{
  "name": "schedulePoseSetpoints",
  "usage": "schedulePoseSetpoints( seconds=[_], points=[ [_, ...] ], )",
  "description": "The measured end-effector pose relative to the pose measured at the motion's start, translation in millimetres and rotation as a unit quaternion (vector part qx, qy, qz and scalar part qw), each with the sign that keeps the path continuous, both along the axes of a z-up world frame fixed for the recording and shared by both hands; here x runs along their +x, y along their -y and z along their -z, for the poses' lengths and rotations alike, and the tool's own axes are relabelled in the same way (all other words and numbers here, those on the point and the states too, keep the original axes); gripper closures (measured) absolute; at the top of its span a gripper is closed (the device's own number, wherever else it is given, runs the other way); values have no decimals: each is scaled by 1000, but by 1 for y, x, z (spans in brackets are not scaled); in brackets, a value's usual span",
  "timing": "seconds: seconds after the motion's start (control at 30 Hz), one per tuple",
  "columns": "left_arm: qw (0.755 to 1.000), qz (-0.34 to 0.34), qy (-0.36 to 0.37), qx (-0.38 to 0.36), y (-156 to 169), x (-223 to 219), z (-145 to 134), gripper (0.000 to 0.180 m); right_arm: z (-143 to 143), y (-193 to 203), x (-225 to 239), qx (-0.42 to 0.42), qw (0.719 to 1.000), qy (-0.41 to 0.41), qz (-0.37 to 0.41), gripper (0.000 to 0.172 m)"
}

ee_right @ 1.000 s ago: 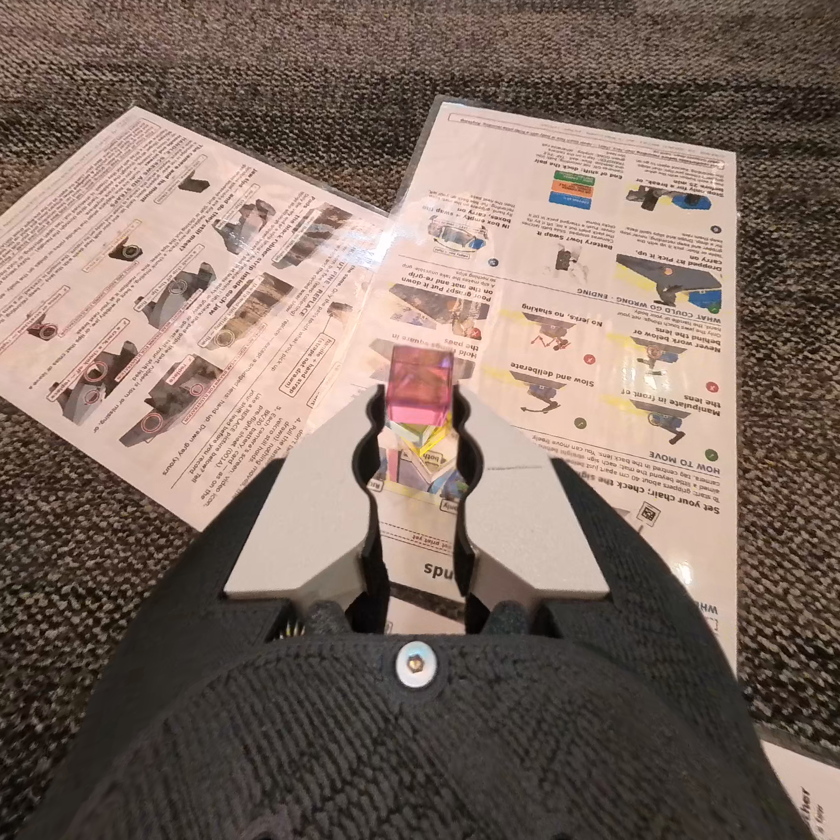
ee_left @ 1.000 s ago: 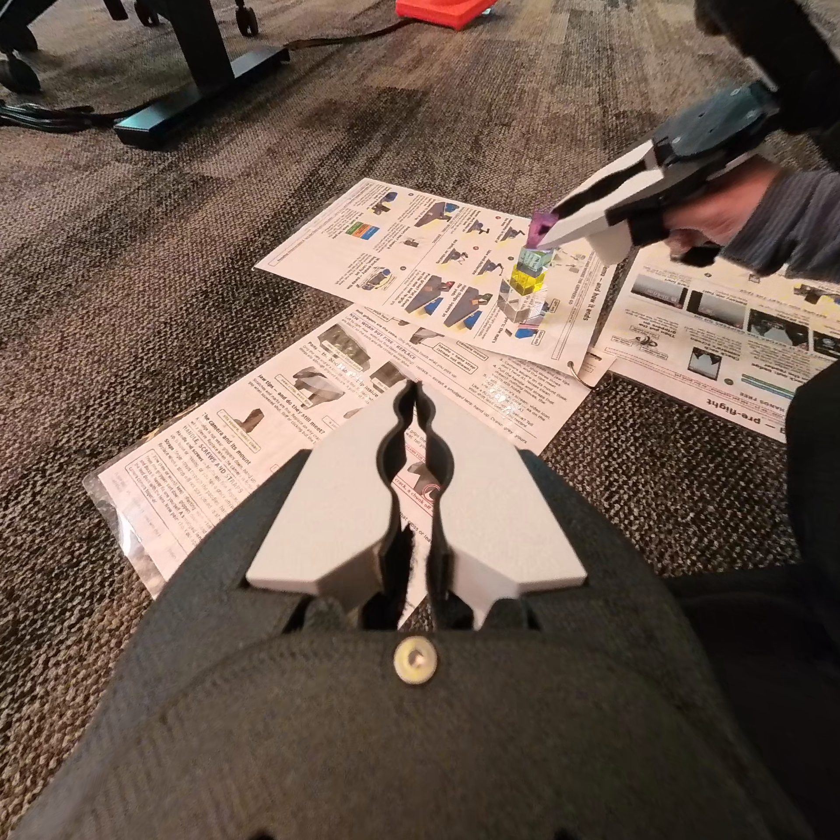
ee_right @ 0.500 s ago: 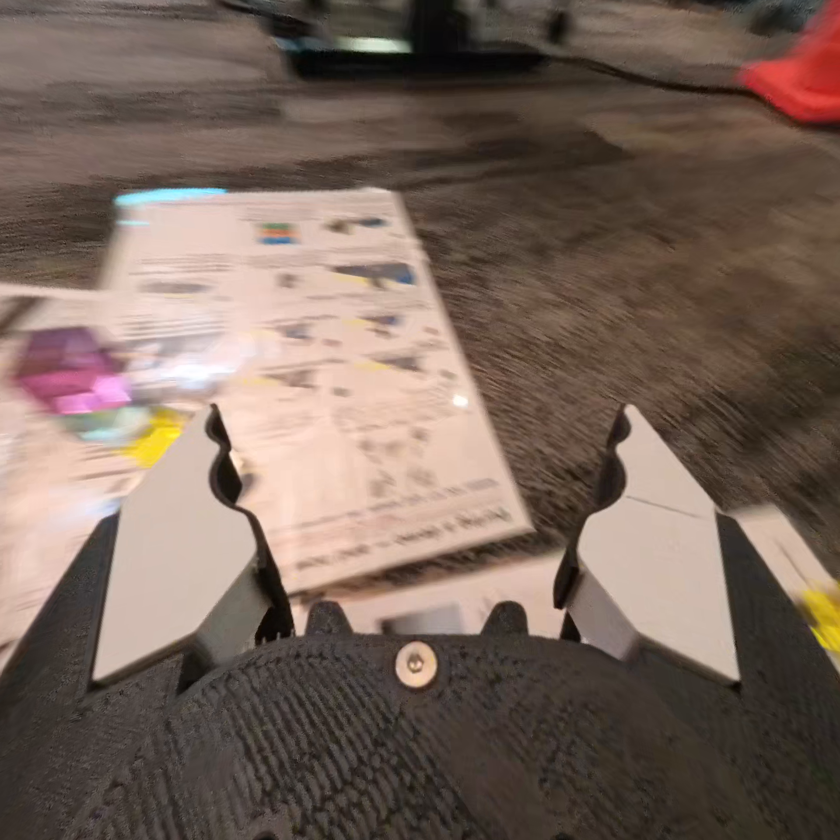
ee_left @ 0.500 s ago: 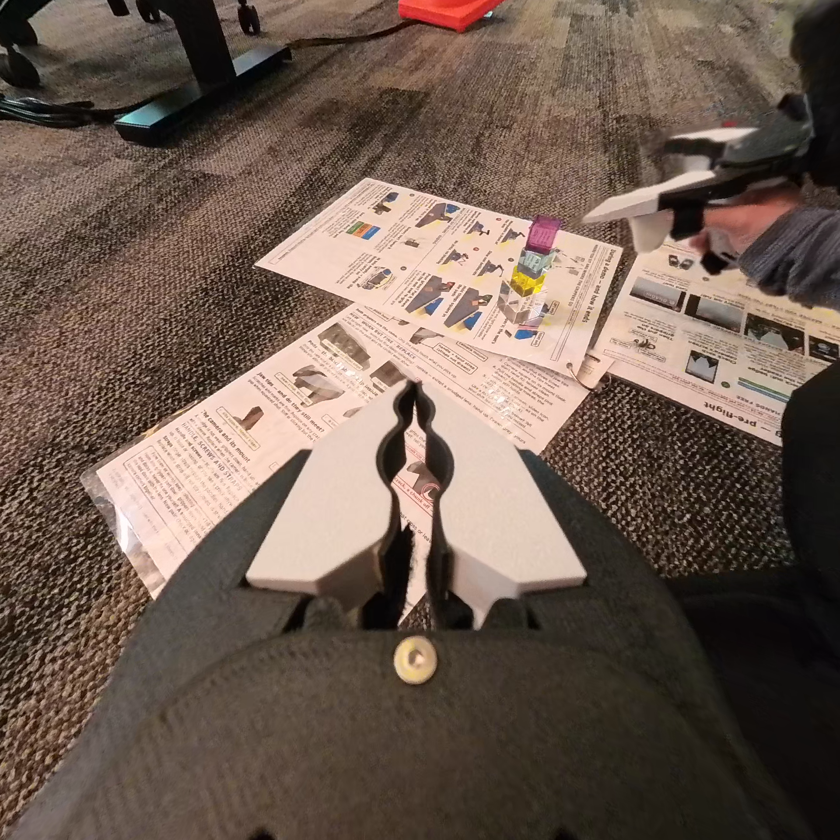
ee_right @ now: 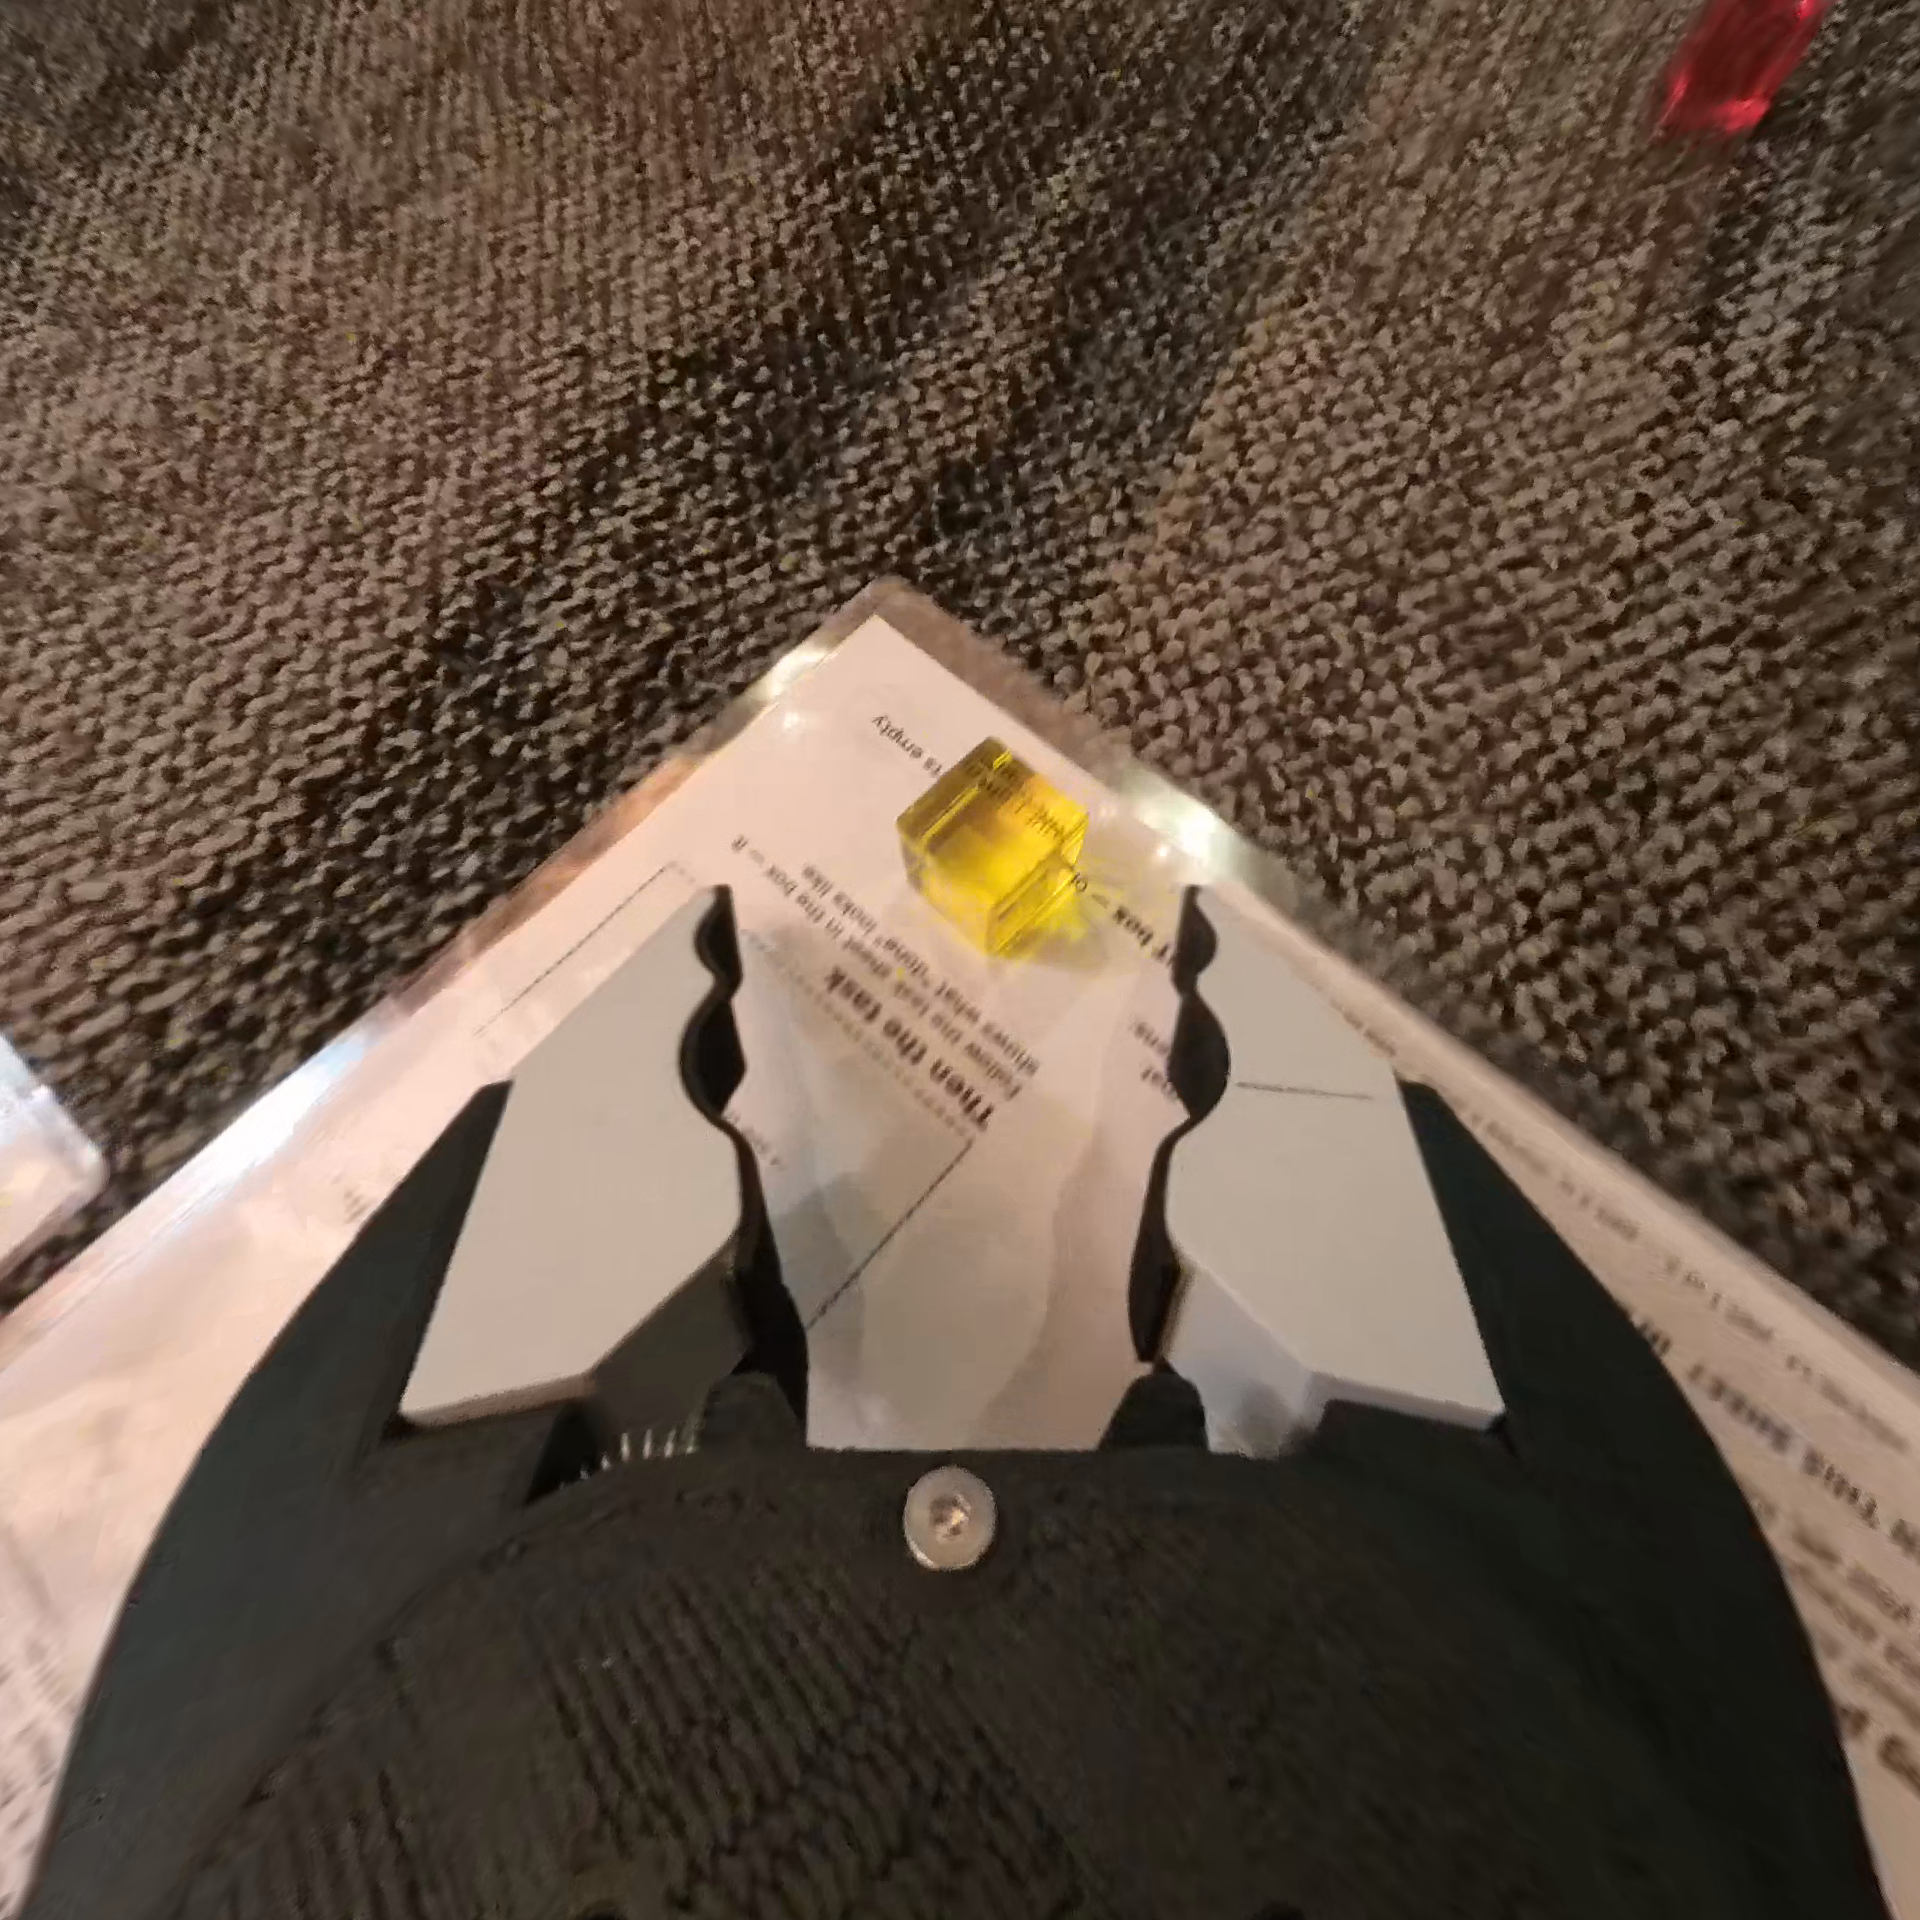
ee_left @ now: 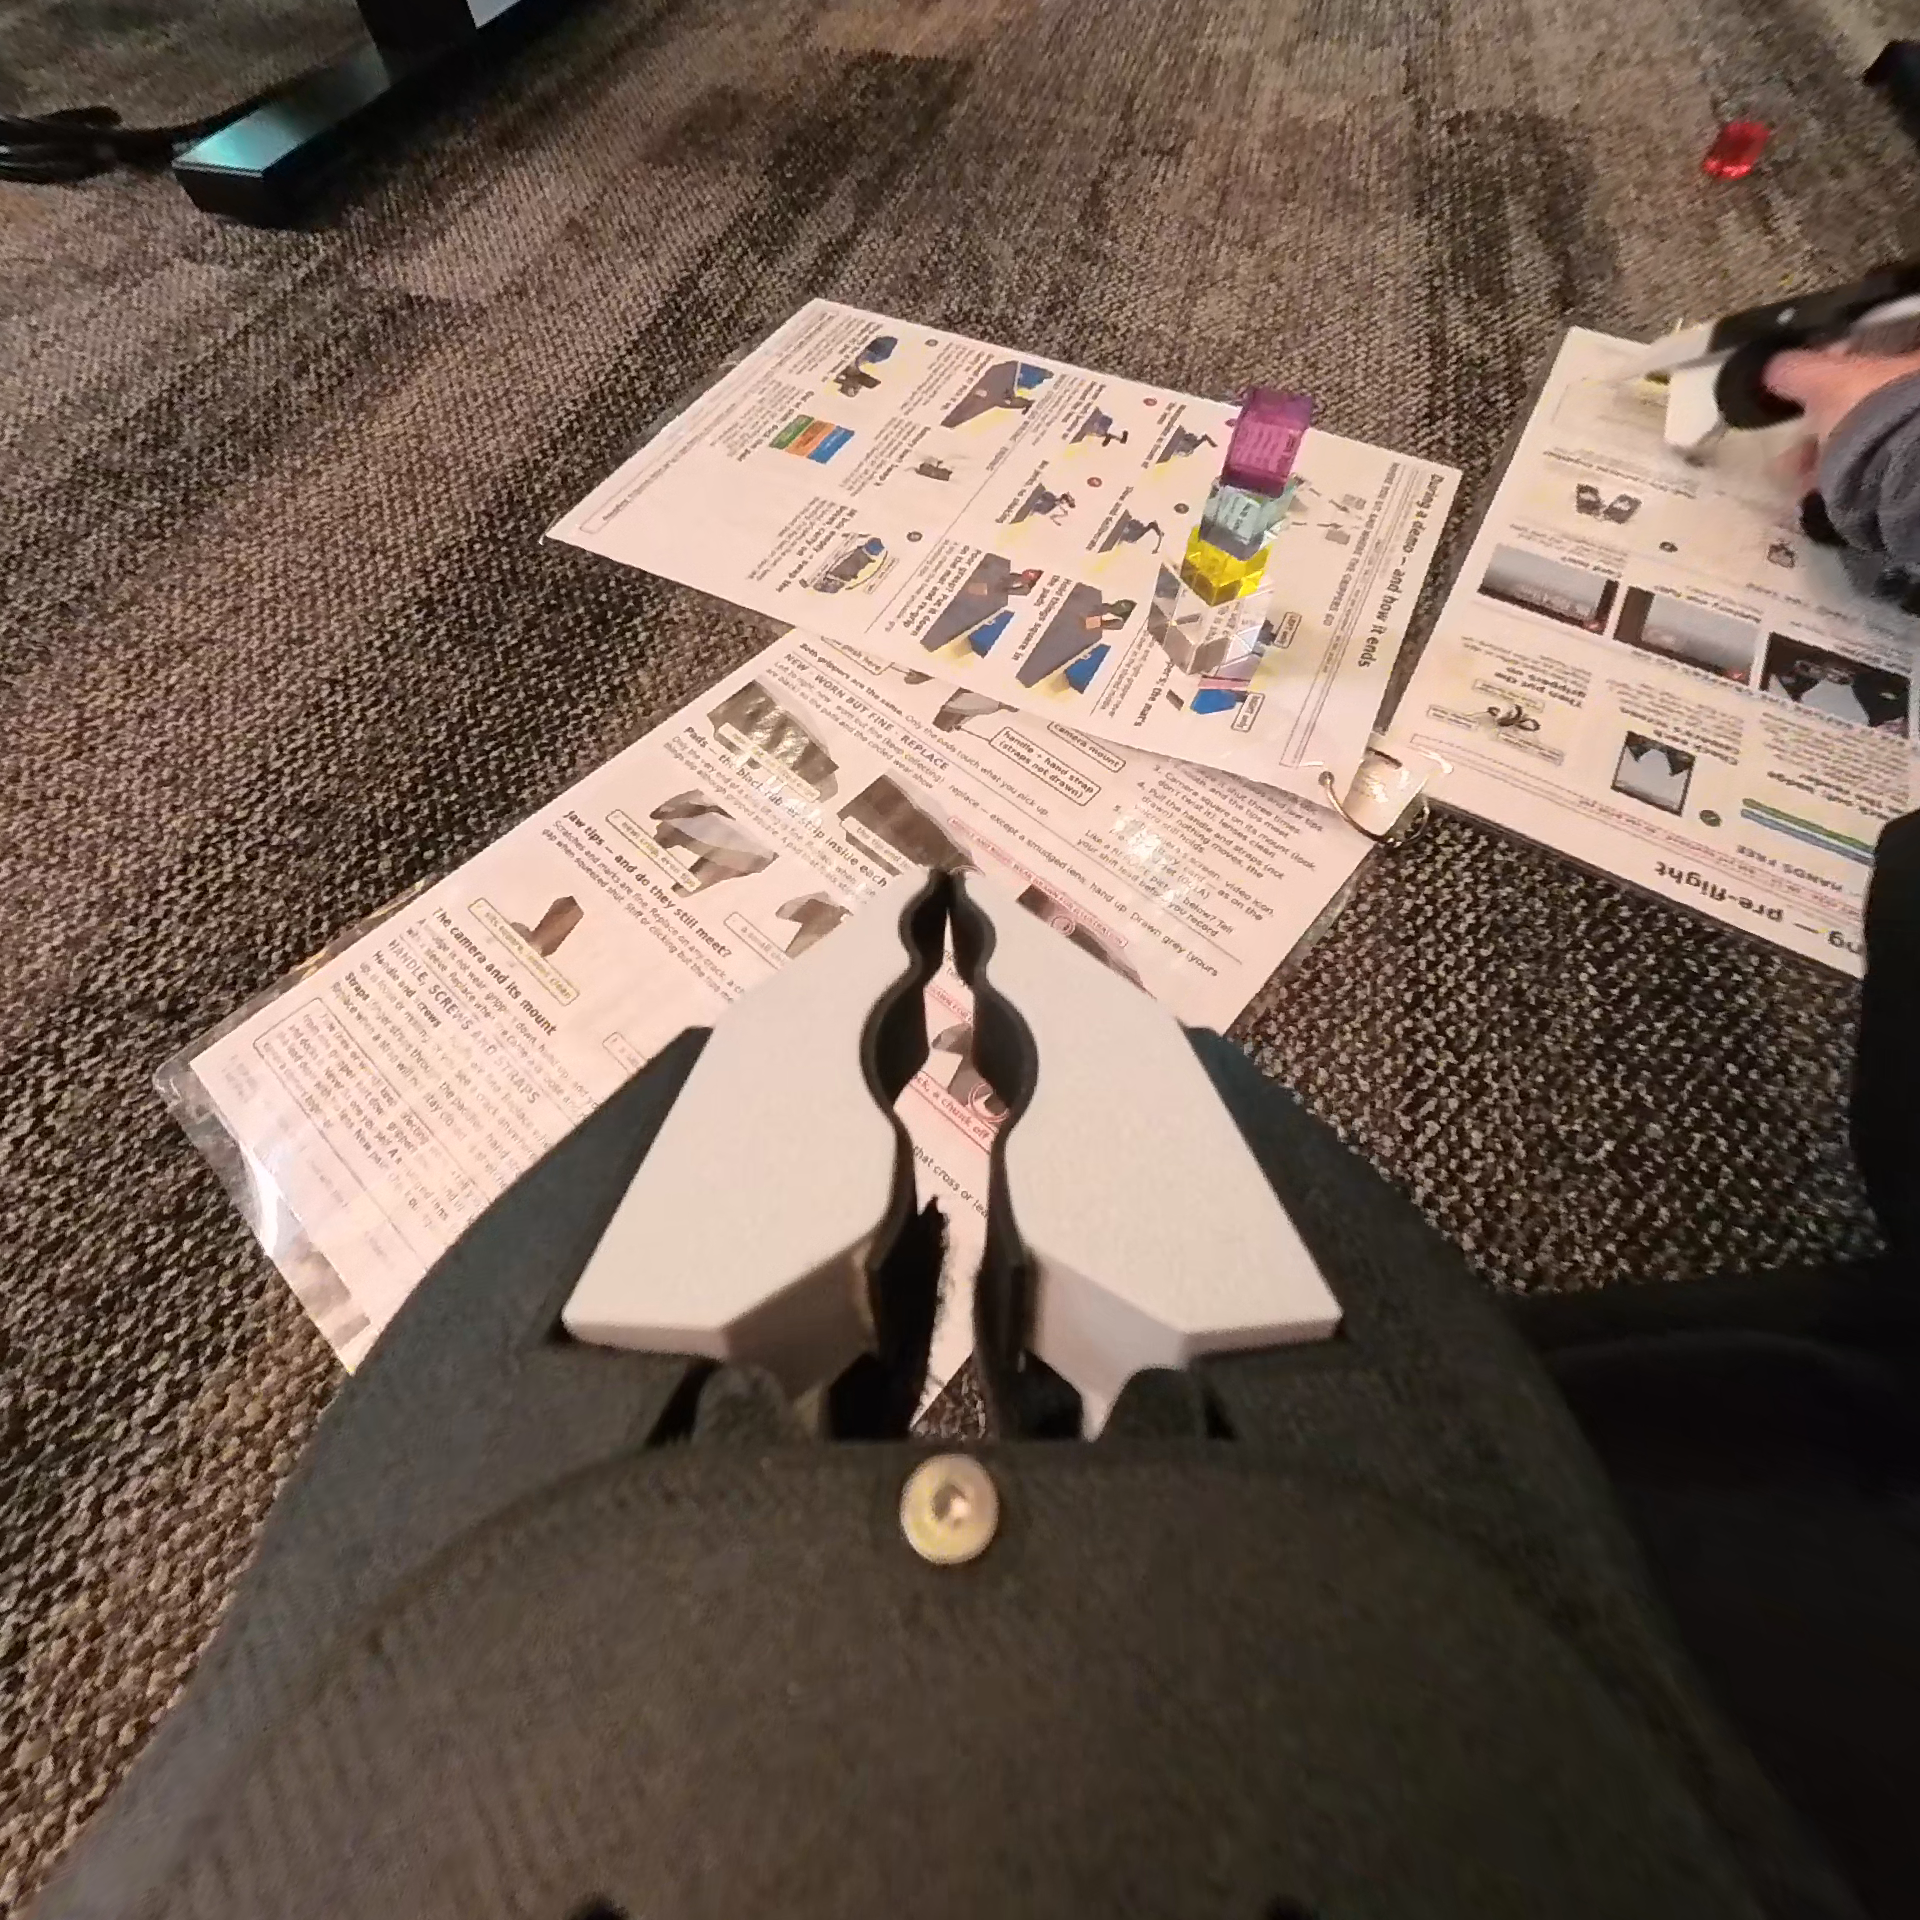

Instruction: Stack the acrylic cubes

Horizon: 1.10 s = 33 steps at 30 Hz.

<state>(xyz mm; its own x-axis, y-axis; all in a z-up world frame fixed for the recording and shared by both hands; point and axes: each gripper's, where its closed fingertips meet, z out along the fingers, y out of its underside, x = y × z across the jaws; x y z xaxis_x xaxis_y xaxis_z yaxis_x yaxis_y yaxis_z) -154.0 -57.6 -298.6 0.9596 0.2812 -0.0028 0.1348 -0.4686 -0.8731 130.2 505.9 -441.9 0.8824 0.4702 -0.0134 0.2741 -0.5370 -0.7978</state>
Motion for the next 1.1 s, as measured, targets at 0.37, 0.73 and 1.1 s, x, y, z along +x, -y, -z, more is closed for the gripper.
schedulePoseSetpoints(
  seconds=[0.37, 0.73, 1.1],
  points=[
    [1000, 2, -9, -2, 0, 2, -2, 180, 1, 11, -7, -11, 999, 26, -23, 139],
    [999, -2, -12, 37, 9, 6, -19, 180, -110, 145, -117, 59, 970, -72, -226, 138],
    [998, -3, -10, 61, 13, 8, -29, 180, -174, 307, -209, 42, 841, -76, -534, 138]
  ],
)
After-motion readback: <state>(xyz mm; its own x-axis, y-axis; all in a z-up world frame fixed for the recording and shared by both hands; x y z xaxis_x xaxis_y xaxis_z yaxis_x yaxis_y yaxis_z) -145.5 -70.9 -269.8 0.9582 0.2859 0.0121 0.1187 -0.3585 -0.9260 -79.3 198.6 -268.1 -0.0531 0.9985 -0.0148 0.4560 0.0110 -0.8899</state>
